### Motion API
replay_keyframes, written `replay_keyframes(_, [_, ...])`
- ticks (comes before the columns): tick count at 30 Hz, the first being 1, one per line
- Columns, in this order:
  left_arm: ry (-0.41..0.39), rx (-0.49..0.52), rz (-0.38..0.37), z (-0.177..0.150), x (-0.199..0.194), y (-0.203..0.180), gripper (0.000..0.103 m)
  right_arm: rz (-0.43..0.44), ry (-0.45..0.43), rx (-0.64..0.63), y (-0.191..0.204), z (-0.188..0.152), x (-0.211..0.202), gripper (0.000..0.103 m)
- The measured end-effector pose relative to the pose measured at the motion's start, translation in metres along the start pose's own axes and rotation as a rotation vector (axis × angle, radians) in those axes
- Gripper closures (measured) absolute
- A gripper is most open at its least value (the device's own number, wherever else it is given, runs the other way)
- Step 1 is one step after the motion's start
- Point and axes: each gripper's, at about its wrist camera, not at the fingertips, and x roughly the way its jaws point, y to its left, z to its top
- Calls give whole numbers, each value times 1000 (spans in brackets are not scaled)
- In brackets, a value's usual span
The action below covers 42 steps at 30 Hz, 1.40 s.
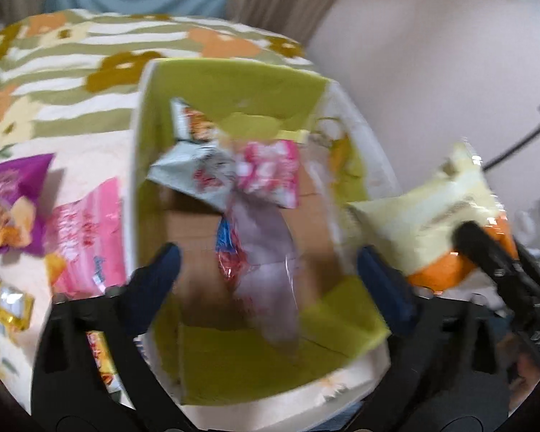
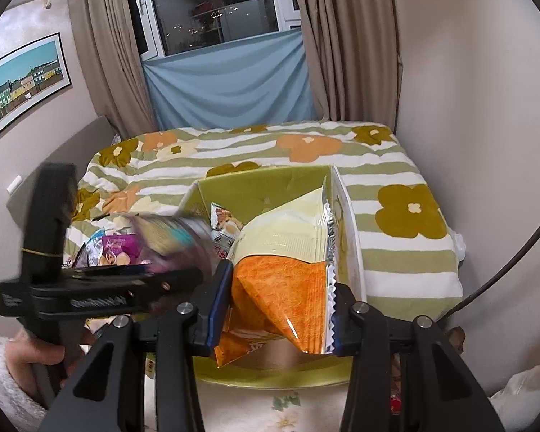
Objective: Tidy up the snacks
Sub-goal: 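Carry both bags over the box and open both tools to release them inside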
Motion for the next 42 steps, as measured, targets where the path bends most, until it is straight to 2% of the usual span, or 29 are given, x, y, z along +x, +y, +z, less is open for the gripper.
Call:
replay_keyframes(4, [-26,-38,52,-10,-14,8,3,30,24,-13,-11,0,10,62])
replay_keyframes(9, [-80,-12,152,-21,-42,13,3,66,53,-20,-18,4,27,62])
replay_keyframes(16, [-96,10,235,-17,-53,16,3,123,112,-38,-11,13,57,60])
replay_keyframes(20, [-112,15,259,-17,-58,15,3,165,156,-34,-7,14,74,60])
replay_keyframes(21, [-116,20,271,-19,-60,14,3,155,163,-36,-6,13,76,52])
replay_keyframes(22, [-119,25,289,-20,-61,14,3,142,164,-38,-7,13,77,36])
replay_keyframes(23, [-119,28,301,-21,-61,15,3,136,147,-38,-7,11,75,26])
replay_keyframes(24, [-118,29,310,-22,-62,15,3,136,124,-38,-8,10,72,12])
replay_keyframes(25, [-118,27,316,-24,-62,16,3,141,102,-36,-9,9,68,10])
replay_keyframes(28, [-116,9,306,-29,-65,20,3,148,73,-36,-11,9,61,4])
replay_keyframes(34, [-124,-7,320,-36,-81,25,3,160,69,-67,-8,14,55,2])
replay_keyframes(42, [-182,-28,360,-50,-138,48,3,169,68,-106,13,21,31,2])
